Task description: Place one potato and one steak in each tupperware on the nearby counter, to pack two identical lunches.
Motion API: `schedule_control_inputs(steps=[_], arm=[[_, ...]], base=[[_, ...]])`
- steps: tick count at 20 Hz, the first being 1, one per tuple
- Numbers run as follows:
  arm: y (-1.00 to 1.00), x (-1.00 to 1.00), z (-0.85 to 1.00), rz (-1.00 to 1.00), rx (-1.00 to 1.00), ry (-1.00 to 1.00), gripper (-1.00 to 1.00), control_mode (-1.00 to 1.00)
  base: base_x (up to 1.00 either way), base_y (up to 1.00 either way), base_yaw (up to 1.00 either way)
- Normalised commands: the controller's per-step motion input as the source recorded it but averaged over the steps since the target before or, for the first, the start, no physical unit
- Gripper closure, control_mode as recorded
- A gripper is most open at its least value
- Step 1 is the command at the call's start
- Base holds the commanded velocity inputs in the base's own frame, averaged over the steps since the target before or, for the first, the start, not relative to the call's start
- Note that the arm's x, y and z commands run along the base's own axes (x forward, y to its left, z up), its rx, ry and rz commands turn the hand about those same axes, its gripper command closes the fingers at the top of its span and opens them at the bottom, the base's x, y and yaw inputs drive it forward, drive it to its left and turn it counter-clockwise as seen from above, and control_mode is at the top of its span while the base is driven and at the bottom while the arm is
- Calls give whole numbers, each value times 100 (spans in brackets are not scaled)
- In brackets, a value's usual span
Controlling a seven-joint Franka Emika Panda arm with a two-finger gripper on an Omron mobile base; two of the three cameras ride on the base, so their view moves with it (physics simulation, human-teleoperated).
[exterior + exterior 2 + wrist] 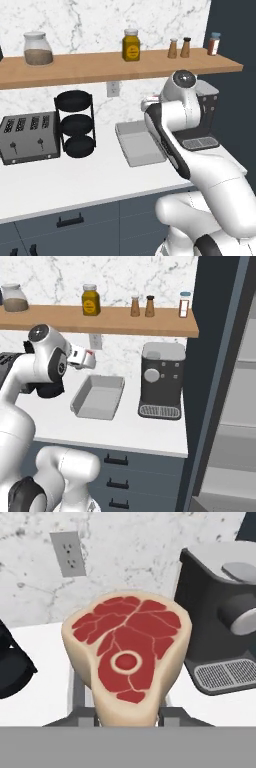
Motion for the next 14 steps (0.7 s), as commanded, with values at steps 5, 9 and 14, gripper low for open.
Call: schedule_control_inputs(steps=[5,9,14], arm=[[0,46,-73,1,6,24,100,-100],[0,45,-62,2,0,13,100,-100],[0,26,-49,0,0,11,100,-100]], base=[[0,0,0],[0,0,0],[0,0,0]])
